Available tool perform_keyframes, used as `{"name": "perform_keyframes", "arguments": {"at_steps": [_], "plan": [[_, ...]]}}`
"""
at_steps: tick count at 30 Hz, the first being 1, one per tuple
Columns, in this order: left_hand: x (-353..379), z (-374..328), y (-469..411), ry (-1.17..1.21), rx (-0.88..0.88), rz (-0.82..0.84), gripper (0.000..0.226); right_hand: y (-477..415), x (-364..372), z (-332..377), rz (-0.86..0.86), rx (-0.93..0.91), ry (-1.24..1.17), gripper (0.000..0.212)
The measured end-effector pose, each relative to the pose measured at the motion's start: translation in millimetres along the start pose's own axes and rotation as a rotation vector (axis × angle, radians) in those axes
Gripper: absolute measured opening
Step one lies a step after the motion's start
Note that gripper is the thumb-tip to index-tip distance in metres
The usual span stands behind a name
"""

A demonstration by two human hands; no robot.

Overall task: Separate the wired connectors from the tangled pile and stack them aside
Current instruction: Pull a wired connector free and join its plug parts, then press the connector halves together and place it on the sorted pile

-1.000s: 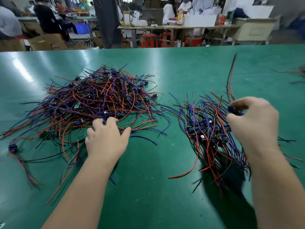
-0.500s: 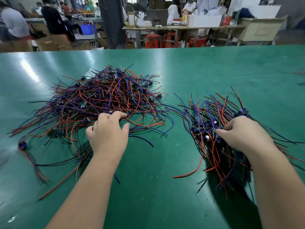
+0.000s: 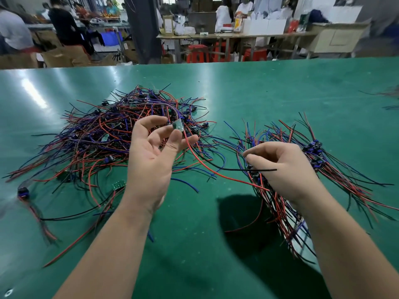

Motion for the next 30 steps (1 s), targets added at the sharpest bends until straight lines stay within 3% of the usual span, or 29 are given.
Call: {"name": "perform_keyframes", "arguments": {"at_steps": [3, 6, 9, 16, 19, 22, 25, 30], "plan": [[5.7, 1.1, 2.5, 0.200, -0.188, -0.013, 0.031, 1.9, 8.6, 0.9, 0.090, 0.115, -0.290, 0.018], [12.6, 10.5, 8.6, 0.043, -0.349, 0.028, 0.041, 3.6, 16.1, 4.9, 0.189, 0.192, -0.603, 0.017], [18.0, 20.2, 16.2, -0.057, -0.476, 0.094, 0.042, 6.9, 22.8, 9.0, 0.259, 0.215, -0.764, 0.028], [25.3, 30.0, 27.5, -0.122, -0.630, 0.160, 0.040, 7.1, 27.7, 2.9, 0.214, 0.297, -0.773, 0.015], [26.4, 33.3, 30.2, -0.323, -0.478, 0.121, 0.043, 7.5, 29.0, 1.5, 0.187, 0.289, -0.725, 0.009], [28.6, 37.6, 33.7, -0.476, -0.385, 0.183, 0.022, 8.5, 31.1, 0.9, 0.180, 0.275, -0.633, 0.017], [32.1, 38.7, 37.9, -0.324, -0.550, 0.317, 0.018, 8.2, 31.3, 0.2, 0.211, 0.282, -0.596, 0.020], [34.4, 31.0, 40.0, -0.060, -0.744, 0.437, 0.024, 5.8, 27.2, -3.0, 0.309, 0.372, -0.804, 0.016]]}}
Point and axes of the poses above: each hand's wrist, its own y-axis away from the middle knuckle, its own x-axis out of the palm, z = x × y, the point moved 2 cm from there along -y, towards the middle knuckle, and after that the axes turned 4 degrees about -x, right-handed, at the moved point
